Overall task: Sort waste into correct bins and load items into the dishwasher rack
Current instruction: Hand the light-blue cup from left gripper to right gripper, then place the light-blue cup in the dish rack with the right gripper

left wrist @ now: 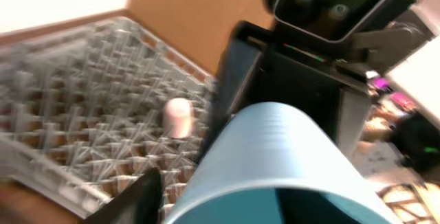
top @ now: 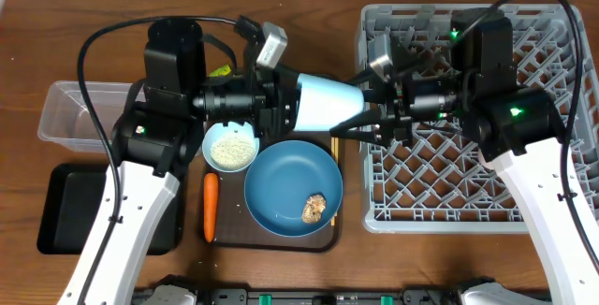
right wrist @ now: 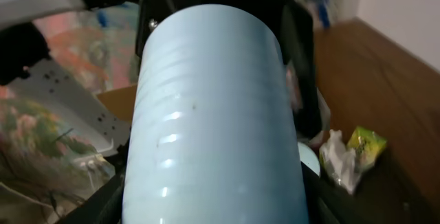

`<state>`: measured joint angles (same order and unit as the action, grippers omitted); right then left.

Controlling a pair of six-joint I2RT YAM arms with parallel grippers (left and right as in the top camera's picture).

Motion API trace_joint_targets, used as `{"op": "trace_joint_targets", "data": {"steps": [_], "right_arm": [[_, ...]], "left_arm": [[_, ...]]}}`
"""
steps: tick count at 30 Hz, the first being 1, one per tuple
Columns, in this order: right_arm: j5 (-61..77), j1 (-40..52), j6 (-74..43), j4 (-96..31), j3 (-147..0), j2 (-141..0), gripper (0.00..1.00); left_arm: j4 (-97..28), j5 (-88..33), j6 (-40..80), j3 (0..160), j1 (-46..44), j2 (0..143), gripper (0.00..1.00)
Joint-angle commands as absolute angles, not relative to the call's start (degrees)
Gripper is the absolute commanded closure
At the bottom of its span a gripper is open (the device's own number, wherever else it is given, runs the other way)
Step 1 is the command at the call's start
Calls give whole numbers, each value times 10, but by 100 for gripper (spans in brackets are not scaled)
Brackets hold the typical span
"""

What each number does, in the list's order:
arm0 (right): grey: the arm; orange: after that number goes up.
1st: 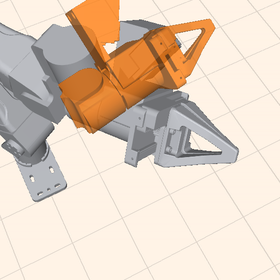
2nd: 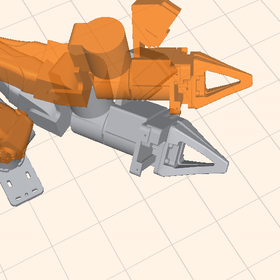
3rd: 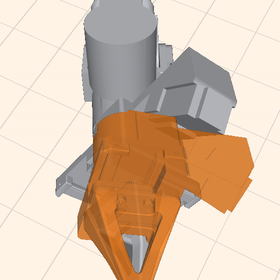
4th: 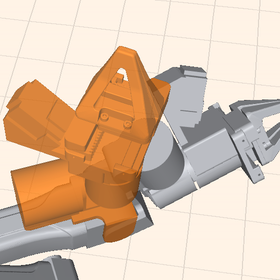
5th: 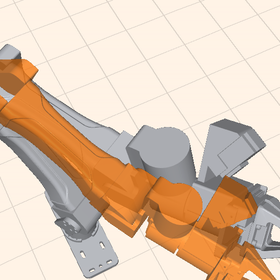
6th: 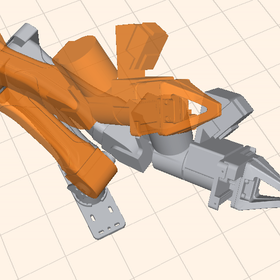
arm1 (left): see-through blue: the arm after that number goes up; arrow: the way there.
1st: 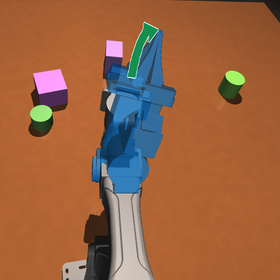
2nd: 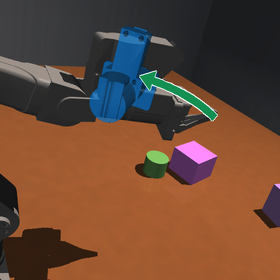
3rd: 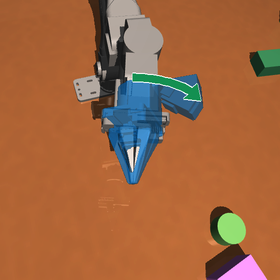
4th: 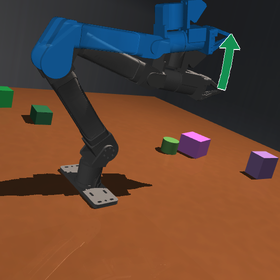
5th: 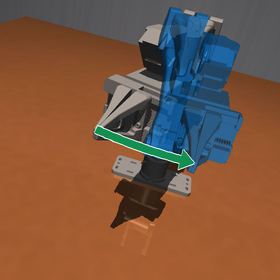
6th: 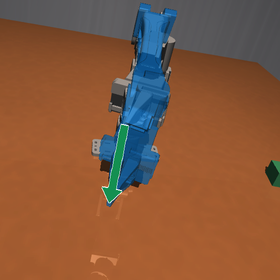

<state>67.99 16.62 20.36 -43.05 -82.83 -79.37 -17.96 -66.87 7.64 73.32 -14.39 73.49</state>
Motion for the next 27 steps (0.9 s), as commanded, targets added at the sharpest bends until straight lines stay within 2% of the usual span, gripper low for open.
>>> {"op": "trace_joint_targets", "data": {"steps": [1, 5, 8, 18, 27], "right_arm": [[552, 143, 117, -431, -834, -764, 59], [407, 83, 24, -453, -834, -727, 56], [320, 17, -27, -492, -834, -705, 53], [123, -220, -163, -657, -834, -717, 52], [2, -310, -193, -685, -834, -797, 50]], "left_arm": [[-191, -569, 78, 740, -145, 730, 30], [-228, -421, 78, 740, -145, 730, 26], [-251, -376, 77, 740, -145, 730, 25], [-270, -364, 76, 740, -145, 730, 25], [-272, -364, 76, 740, -145, 730, 25]]}}
